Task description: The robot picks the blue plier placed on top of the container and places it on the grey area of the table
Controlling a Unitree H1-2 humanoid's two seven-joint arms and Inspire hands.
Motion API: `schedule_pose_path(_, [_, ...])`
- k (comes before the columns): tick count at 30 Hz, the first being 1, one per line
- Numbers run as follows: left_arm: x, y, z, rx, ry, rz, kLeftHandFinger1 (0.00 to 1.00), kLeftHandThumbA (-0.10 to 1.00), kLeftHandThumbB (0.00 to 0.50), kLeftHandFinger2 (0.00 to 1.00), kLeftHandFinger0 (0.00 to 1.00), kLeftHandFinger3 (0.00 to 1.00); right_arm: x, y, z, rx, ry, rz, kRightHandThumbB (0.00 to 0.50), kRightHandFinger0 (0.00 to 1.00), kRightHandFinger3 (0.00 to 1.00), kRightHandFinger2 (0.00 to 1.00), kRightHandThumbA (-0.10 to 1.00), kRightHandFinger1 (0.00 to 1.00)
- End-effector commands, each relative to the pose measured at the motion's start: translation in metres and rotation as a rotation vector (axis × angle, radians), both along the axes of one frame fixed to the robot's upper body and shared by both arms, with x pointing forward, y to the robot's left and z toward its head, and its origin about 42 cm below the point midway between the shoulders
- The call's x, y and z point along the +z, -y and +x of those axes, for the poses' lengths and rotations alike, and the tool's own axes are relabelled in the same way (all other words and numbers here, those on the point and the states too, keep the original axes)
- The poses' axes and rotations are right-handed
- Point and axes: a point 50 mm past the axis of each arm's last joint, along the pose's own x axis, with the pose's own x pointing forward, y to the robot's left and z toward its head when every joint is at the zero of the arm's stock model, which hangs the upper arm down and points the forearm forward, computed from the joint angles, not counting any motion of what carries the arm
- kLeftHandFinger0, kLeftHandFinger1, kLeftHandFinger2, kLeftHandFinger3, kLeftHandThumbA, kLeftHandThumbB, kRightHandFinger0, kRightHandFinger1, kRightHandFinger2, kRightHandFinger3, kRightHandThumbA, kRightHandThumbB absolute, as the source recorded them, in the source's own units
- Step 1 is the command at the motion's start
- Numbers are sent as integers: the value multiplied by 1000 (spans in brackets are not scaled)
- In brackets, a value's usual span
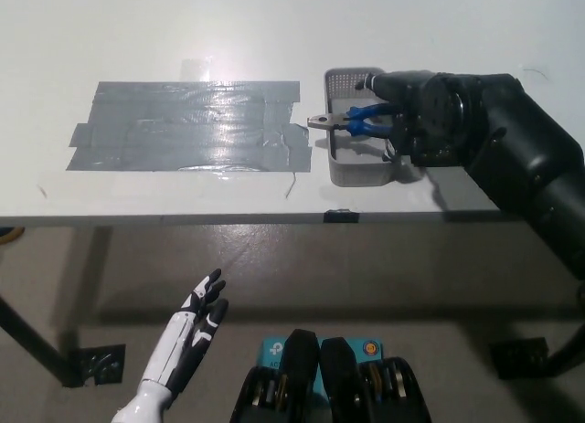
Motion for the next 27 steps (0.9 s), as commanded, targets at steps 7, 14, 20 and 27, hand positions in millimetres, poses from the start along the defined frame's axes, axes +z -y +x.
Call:
schedule_pose_path(7, [17,0,5,-11,58,3,1000,1000,346,1000,1000,1000,22,-9,4,23,62,13,386,1000,1000,1000,958,1000])
schedule_pose_path(14, [18,-1,7,-11,60,13,1000,1000,351,1000,1000,1000,18,-12,6,15,76,-27,355,1000,1000,1000,907,1000])
schedule_pose_path(20, [20,0,8,-17,67,11,1000,1000,343,1000,1000,1000,14,-5,8,50,225,21,211,37,514,549,-100,331])
schedule_pose_path(27, [21,0,7,-17,74,14,1000,1000,347,1000,1000,1000,9,7,12,48,298,-24,221,172,532,870,-100,604])
